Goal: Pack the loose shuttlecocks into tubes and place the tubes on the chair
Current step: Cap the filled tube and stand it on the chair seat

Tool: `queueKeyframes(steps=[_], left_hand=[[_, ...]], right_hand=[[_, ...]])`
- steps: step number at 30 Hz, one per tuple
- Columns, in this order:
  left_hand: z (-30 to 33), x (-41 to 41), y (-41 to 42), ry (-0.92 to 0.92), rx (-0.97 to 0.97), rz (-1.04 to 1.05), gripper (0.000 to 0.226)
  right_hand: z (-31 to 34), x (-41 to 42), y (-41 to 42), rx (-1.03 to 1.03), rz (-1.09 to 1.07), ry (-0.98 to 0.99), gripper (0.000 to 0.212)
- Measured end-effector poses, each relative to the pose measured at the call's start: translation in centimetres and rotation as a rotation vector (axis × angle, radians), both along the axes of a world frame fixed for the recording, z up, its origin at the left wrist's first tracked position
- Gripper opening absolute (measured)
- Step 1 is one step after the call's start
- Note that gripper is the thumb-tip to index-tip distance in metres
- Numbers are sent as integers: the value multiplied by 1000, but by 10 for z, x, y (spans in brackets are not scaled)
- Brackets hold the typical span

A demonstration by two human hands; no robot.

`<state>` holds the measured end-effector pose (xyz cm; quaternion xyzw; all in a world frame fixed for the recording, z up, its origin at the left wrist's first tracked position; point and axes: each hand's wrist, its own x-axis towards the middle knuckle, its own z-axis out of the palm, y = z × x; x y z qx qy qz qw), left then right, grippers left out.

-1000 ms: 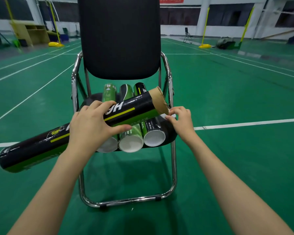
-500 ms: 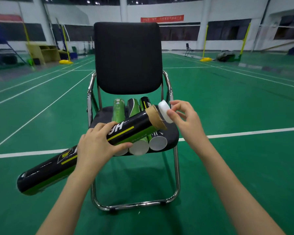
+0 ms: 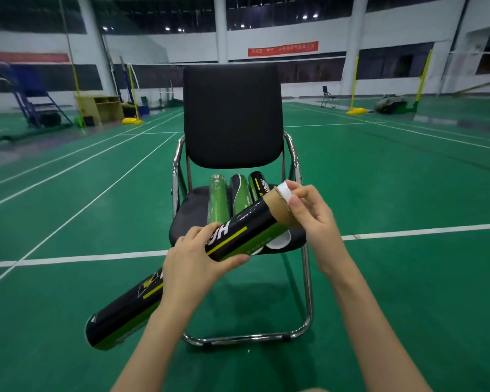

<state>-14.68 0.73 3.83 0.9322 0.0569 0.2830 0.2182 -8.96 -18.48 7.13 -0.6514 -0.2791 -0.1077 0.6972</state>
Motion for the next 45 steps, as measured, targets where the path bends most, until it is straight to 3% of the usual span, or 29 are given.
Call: queueKeyframes(steps=[3, 10, 14, 28, 33, 39, 45], left_hand=[[-5, -11, -2, 30, -47, 11, 94], [-10, -25, -11, 123, -165, -3, 65], [-10, -25, -14, 100, -212, -26, 58], [-27, -21, -13, 117, -368, -86, 37], [-25, -17, -16, 149, -450, -212, 35], [-27, -16, -18, 240, -543, -342, 73], [-18, -17, -26, 112, -547, -558, 114]], right_hand=[[-3, -8, 2, 13, 32, -10, 11], [-7, -21, 1, -299, -47, -28, 56], [-7, -23, -3, -362, -103, -49, 76], [-13, -15, 2, -337, -73, -36, 65], [-19, -23, 15, -94, -103, -85, 57], [-28, -26, 20, -34, -60, -88, 48], [-35, -23, 24, -135, -4, -129, 37]])
